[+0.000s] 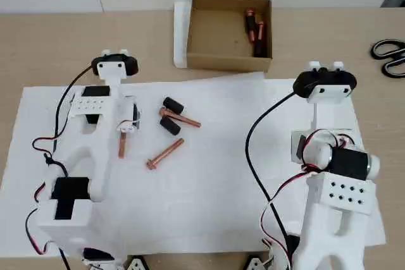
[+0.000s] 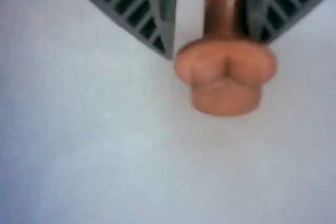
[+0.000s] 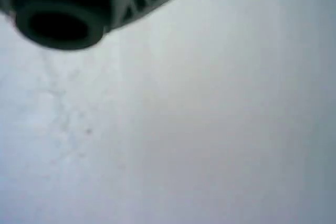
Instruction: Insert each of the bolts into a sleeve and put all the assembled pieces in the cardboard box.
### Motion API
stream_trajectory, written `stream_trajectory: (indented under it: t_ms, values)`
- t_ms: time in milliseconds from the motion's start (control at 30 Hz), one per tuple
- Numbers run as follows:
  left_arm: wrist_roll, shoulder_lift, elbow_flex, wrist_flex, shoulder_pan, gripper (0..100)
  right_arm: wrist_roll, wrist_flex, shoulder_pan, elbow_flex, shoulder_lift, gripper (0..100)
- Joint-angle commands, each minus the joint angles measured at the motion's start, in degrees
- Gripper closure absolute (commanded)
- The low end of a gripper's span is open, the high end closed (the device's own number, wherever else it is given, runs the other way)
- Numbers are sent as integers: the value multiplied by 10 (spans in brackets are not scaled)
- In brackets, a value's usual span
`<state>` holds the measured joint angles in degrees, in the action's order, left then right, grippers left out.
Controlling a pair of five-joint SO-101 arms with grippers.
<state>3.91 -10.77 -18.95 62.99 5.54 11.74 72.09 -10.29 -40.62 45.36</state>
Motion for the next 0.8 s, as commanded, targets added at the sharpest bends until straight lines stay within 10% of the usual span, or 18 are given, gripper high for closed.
stream_trajectory:
  t_ms: [0,767]
  values:
    - [-1,3,-8,-18,2,907,4,1,2,15,15,995]
    - [-4,8,138,126,-1,994,2,1,1,15,15,995]
